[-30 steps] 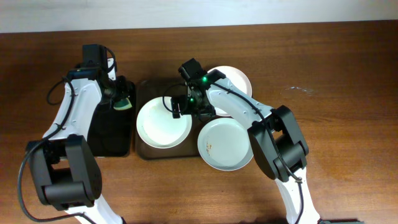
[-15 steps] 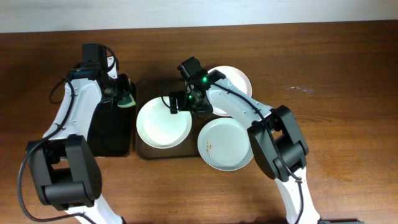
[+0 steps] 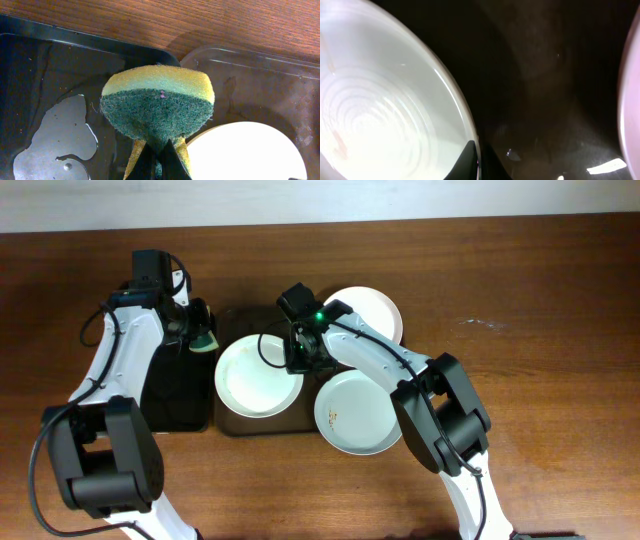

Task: Clean dirty plates on tray and stack at the side
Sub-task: 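Lift the white plate with the right gripper and place it right of the tray, then release the plate and raise the right gripper above the tray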

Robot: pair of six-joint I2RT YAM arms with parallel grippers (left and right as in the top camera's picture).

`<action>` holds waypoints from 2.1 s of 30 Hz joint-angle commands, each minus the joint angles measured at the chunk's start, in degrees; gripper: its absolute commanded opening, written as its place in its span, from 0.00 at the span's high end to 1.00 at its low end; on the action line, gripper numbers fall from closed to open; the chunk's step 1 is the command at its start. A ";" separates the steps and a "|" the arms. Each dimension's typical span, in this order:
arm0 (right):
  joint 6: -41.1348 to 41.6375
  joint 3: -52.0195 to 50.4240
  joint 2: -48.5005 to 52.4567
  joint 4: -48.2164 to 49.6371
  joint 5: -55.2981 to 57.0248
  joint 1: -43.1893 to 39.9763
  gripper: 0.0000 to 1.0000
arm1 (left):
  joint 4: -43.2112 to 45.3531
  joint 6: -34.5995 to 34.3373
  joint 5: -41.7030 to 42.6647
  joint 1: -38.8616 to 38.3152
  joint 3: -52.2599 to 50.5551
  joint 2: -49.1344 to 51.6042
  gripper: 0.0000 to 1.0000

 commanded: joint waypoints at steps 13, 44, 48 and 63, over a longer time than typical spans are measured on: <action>-7.34 7.63 -17.70 -20.26 7.93 -8.41 0.96 | -7.34 1.42 12.57 -1.20 16.09 -0.52 0.99; -4.35 4.68 -26.97 -30.23 14.19 -38.86 0.96 | -6.75 1.42 8.22 -7.74 16.24 -0.44 0.99; -4.35 -6.69 -26.93 -22.58 12.24 -47.45 0.96 | -6.73 1.40 8.00 -7.74 16.24 -0.44 0.99; -5.88 -27.58 -26.91 -2.54 11.61 -48.30 0.67 | -6.75 1.42 8.02 -7.76 16.24 -0.44 0.99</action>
